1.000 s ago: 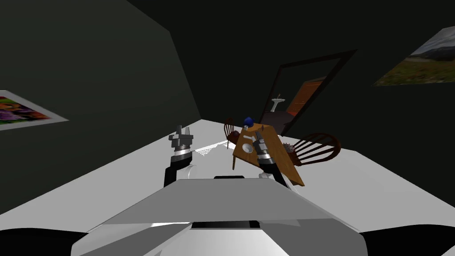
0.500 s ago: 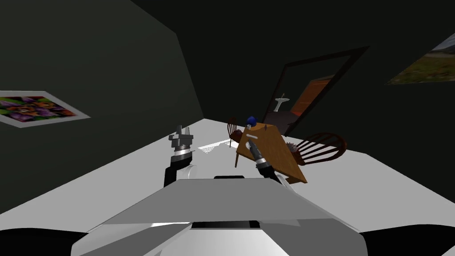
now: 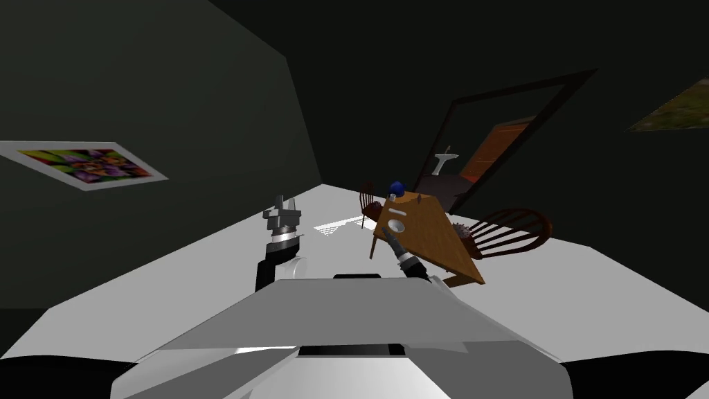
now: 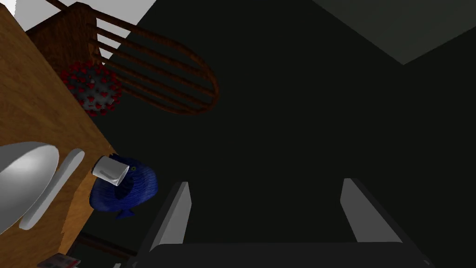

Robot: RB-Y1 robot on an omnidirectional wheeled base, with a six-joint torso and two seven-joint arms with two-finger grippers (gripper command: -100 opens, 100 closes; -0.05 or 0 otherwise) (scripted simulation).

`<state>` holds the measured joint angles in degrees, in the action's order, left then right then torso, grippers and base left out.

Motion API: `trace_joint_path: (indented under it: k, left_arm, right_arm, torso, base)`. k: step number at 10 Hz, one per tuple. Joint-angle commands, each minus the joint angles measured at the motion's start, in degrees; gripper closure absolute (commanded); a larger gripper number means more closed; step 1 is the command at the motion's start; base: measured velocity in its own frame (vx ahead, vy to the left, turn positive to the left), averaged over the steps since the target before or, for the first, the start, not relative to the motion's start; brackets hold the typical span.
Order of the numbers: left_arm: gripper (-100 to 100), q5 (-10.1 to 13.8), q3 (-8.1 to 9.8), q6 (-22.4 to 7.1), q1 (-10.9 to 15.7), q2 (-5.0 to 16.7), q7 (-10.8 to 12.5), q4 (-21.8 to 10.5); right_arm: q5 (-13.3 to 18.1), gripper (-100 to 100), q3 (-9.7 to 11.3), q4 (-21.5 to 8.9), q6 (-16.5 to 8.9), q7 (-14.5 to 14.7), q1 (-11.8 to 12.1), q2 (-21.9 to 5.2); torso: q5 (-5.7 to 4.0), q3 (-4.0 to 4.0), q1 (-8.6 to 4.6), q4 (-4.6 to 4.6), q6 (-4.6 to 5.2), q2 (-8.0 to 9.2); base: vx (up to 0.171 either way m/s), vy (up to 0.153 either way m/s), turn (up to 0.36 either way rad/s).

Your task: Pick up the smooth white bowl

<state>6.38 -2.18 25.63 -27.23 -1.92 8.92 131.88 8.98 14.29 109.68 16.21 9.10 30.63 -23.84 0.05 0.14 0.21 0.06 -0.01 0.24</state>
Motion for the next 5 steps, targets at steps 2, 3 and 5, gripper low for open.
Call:
trace_joint_path:
  k: [2, 3, 5]
  left_arm:
    - [0, 0.0, 0.0, 0.0, 0.0, 0.0, 0.0, 0.0]
    - [0, 0.0, 0.0, 0.0, 0.0, 0.0, 0.0, 0.0]
    - [0, 0.0, 0.0, 0.0, 0.0, 0.0, 0.0, 0.0]
  right_arm:
    - [2.28, -100, 1.36, -4.23, -0.92, 2.14, 0.06, -2.98]
    - [2.28, -100, 1.36, -5.23, -0.92, 2.14, 0.06, -2.98]
    - [5.42, -100, 3.06, -10.36, -2.26, 4.96, -0.32, -6.9]
  torso:
    - [0.0, 0.0, -0.03, 0.0, 0.02, -0.01]
    - [0.01, 0.03, 0.09, 0.01, 0.0, 0.06]
    - [0.02, 0.01, 0.11, 0.0, 0.01, 0.02]
  base:
    - [-0.066, 0.08, 0.089]
    - [-0.061, 0.087, 0.045]
    - [-0.074, 0.116, 0.151]
